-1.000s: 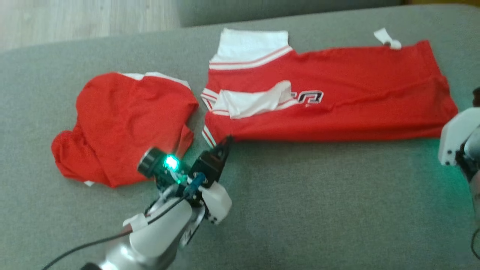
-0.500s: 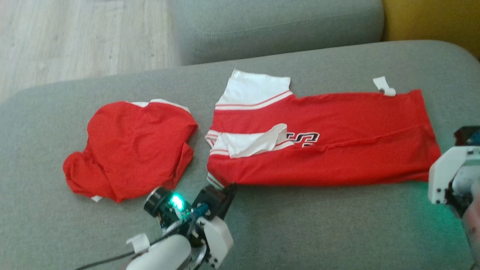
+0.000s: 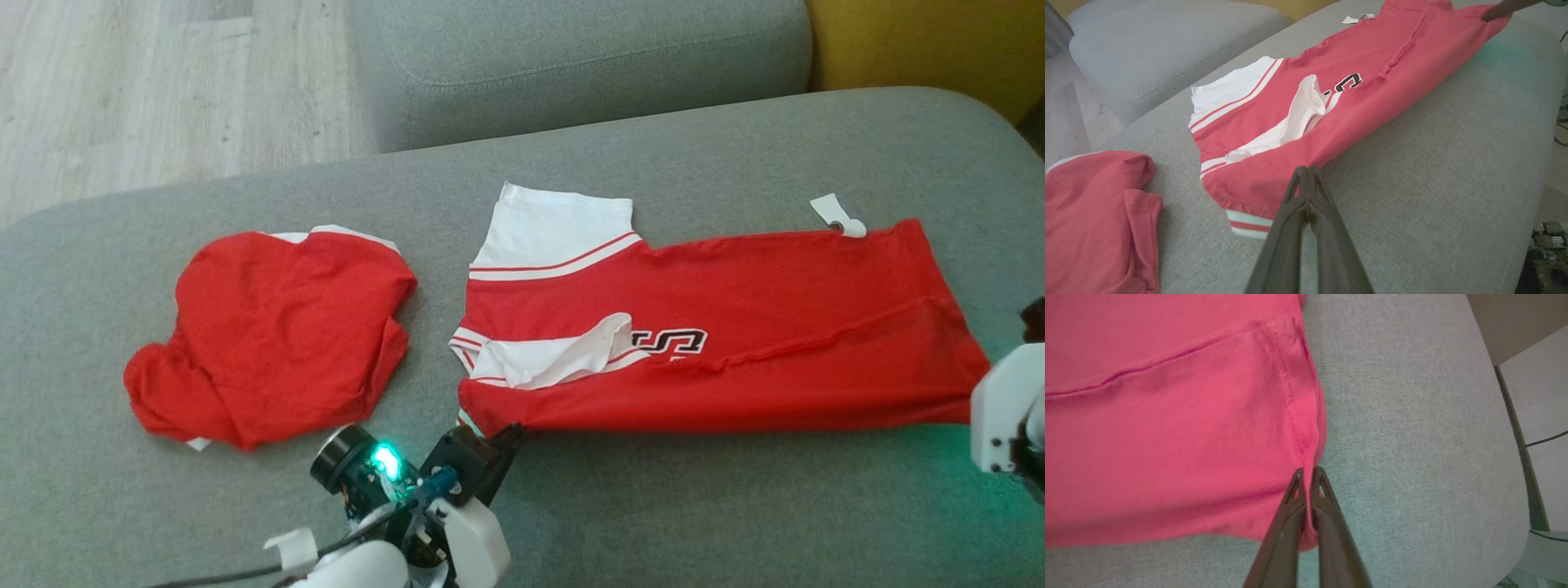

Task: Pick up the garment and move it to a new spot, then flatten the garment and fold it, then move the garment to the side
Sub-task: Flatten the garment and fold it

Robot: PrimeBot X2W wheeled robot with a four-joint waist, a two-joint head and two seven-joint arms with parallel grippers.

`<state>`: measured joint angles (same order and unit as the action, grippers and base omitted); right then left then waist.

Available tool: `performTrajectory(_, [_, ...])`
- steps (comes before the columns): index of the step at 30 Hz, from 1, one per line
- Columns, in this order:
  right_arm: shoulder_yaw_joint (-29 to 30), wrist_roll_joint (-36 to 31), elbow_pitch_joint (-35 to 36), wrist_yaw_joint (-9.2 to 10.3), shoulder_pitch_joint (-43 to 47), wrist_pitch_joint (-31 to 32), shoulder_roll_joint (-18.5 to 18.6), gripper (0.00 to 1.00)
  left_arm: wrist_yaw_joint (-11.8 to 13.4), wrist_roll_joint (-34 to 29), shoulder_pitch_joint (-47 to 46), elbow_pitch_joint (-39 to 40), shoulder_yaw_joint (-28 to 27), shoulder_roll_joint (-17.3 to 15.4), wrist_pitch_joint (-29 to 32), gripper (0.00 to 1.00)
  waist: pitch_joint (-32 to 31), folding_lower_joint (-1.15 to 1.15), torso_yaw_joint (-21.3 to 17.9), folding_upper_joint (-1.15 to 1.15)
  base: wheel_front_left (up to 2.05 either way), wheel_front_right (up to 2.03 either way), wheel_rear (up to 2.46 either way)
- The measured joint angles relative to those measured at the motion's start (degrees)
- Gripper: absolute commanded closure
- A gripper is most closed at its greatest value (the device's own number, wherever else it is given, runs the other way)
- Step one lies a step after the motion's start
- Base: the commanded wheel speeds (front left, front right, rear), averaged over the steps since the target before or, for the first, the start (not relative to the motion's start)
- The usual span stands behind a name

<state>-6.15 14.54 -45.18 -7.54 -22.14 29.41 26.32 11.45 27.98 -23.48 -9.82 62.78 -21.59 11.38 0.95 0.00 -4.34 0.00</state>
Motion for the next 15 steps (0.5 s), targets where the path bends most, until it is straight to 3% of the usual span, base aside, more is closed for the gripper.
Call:
performTrajectory(6, [4.5, -0.8, 6.4, 0.00, 4.0, 2.1, -0.4, 1.00, 0.2, -0.2, 0.0, 0.3, 0.1, 0.0, 0.1, 1.00, 1.0, 0.01, -0.2, 0.00, 0.00, 0.00, 0.00])
performTrajectory(7, [5.5, -1.5, 7.6, 0.00, 4.5, 1.8, -0.7, 0.37, 0.3, -0.3, 0.0, 0.2, 0.1, 0.1, 0.1, 0.67, 1.1, 0.01, -0.3, 0.00, 0.00, 0.00, 0.00])
performTrajectory(8, [6.9, -1.9, 8.8, 0.01, 4.8, 1.3, -1.2, 0.00, 0.8, -0.3, 0.0, 0.0, 0.1, 0.2, -0.5, 0.25, 1.3, 0.01, -0.3, 0.00, 0.00, 0.00, 0.00])
performTrajectory(9, [8.4, -2.2, 10.1, 0.01, 5.1, 0.4, -1.8, 0.00, 1.2, -0.3, 0.0, -0.2, 0.0, 0.3, -1.1, 0.00, 1.5, 0.01, -0.4, 0.00, 0.00, 0.00, 0.00])
performTrajectory(15, [18.0, -3.3, 19.4, 0.01, 5.5, -9.3, -9.6, 0.00, 4.2, -0.2, 0.0, -1.1, -3.8, 0.9, -7.7, 0.00, 2.5, 0.01, -0.6, 0.00, 0.00, 0.00, 0.00])
